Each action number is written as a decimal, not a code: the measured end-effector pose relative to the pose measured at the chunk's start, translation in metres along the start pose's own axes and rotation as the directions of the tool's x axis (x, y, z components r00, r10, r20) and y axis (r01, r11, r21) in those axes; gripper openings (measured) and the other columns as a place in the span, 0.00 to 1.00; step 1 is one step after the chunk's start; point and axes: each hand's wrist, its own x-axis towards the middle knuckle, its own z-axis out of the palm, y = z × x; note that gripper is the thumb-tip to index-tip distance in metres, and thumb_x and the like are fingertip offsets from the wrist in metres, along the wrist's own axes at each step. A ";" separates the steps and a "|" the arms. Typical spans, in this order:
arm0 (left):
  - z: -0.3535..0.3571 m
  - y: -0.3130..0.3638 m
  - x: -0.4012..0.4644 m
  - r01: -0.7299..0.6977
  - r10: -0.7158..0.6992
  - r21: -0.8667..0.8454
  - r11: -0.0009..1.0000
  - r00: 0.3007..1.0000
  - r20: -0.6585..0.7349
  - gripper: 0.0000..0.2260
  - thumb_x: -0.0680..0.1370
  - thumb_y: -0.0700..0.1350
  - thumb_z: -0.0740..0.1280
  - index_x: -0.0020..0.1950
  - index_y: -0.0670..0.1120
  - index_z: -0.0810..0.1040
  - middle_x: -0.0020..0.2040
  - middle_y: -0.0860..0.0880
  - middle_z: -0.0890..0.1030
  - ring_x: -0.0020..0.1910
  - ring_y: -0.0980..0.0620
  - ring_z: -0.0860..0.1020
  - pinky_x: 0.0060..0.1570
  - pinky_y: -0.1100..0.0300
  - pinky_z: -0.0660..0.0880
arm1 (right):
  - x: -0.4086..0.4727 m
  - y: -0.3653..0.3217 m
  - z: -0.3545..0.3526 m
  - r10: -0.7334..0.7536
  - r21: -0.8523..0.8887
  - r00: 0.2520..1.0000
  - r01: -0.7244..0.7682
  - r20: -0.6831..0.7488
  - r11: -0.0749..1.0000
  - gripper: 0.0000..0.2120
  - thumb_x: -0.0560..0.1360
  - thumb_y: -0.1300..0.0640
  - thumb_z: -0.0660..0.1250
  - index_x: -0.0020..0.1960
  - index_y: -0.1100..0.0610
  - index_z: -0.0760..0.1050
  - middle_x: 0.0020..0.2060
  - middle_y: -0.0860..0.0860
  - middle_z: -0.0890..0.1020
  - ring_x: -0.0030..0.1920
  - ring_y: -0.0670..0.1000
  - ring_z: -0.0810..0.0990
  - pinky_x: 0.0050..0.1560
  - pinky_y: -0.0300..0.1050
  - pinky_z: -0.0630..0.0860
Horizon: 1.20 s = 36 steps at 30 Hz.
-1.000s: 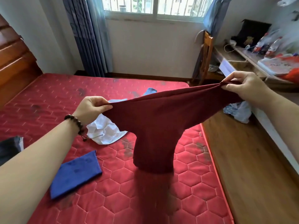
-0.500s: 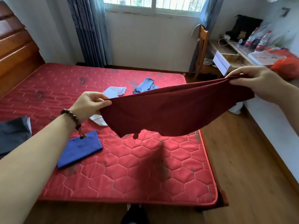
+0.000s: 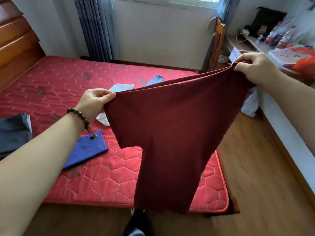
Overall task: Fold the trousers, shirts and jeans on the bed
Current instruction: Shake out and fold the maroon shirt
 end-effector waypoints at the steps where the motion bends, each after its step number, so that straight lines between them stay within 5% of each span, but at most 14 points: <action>1: 0.001 -0.011 0.008 0.026 -0.026 0.013 1.000 1.000 -0.008 0.09 0.76 0.40 0.70 0.37 0.48 0.84 0.30 0.53 0.81 0.29 0.59 0.77 0.31 0.67 0.76 | 0.009 0.008 0.013 0.021 -0.018 0.999 -0.020 0.024 1.000 0.07 0.74 0.60 0.65 0.50 0.54 0.80 0.34 0.46 0.77 0.33 0.43 0.74 0.28 0.30 0.72; 7: 0.001 -0.112 0.068 0.184 -0.182 0.230 0.956 0.983 -0.033 0.04 0.76 0.40 0.69 0.41 0.45 0.80 0.32 0.48 0.79 0.30 0.54 0.75 0.34 0.60 0.74 | 0.066 0.087 0.122 0.108 -0.160 0.974 -0.076 0.201 0.984 0.11 0.74 0.62 0.69 0.56 0.59 0.79 0.46 0.56 0.81 0.40 0.48 0.77 0.33 0.28 0.70; 14: 0.009 -0.251 0.139 0.340 -0.329 0.428 0.837 0.939 -0.102 0.02 0.76 0.42 0.70 0.43 0.45 0.82 0.32 0.54 0.79 0.27 0.64 0.74 0.29 0.71 0.71 | 0.104 0.187 0.270 0.320 -0.256 0.916 -0.257 0.244 0.932 0.08 0.73 0.61 0.69 0.53 0.57 0.80 0.43 0.56 0.80 0.42 0.53 0.77 0.29 0.36 0.75; 18: 0.011 -0.306 0.171 0.368 -0.351 0.519 0.771 0.926 -0.137 0.05 0.76 0.44 0.70 0.46 0.43 0.83 0.41 0.49 0.81 0.42 0.55 0.77 0.41 0.65 0.69 | 0.115 0.222 0.325 0.336 -0.268 0.914 -0.273 0.228 0.924 0.07 0.73 0.62 0.69 0.51 0.57 0.81 0.45 0.56 0.81 0.43 0.51 0.77 0.46 0.47 0.77; 23: 0.012 -0.348 0.205 0.363 -0.320 0.529 0.767 0.931 -0.175 0.07 0.78 0.42 0.67 0.48 0.40 0.82 0.44 0.44 0.82 0.44 0.52 0.77 0.44 0.61 0.70 | 0.148 0.254 0.370 0.335 -0.260 0.909 -0.271 0.248 0.927 0.08 0.73 0.61 0.70 0.53 0.57 0.81 0.49 0.58 0.82 0.46 0.51 0.77 0.37 0.32 0.69; 27: 0.011 -0.382 0.239 0.313 -0.231 0.606 0.731 0.950 -0.211 0.06 0.78 0.40 0.64 0.47 0.40 0.80 0.42 0.42 0.80 0.43 0.46 0.75 0.44 0.58 0.67 | 0.193 0.278 0.412 0.296 -0.340 0.900 -0.182 0.322 0.923 0.09 0.74 0.59 0.70 0.53 0.57 0.81 0.50 0.58 0.82 0.52 0.56 0.79 0.54 0.47 0.74; 31: 0.014 -0.424 0.275 0.320 -0.156 0.651 0.689 0.942 -0.298 0.06 0.78 0.41 0.64 0.48 0.40 0.80 0.42 0.44 0.79 0.43 0.48 0.73 0.44 0.61 0.63 | 0.234 0.310 0.471 0.283 -0.372 0.898 -0.149 0.337 0.916 0.10 0.72 0.59 0.69 0.53 0.56 0.81 0.49 0.57 0.82 0.50 0.56 0.79 0.45 0.40 0.70; 36: 0.020 -0.494 0.301 0.400 -0.341 0.849 0.345 0.896 -0.283 0.13 0.77 0.49 0.66 0.54 0.40 0.79 0.54 0.37 0.78 0.56 0.35 0.74 0.55 0.45 0.73 | 0.244 0.370 0.542 0.359 -0.581 0.776 0.011 0.518 0.814 0.27 0.73 0.56 0.70 0.70 0.54 0.67 0.67 0.58 0.70 0.66 0.60 0.70 0.66 0.52 0.68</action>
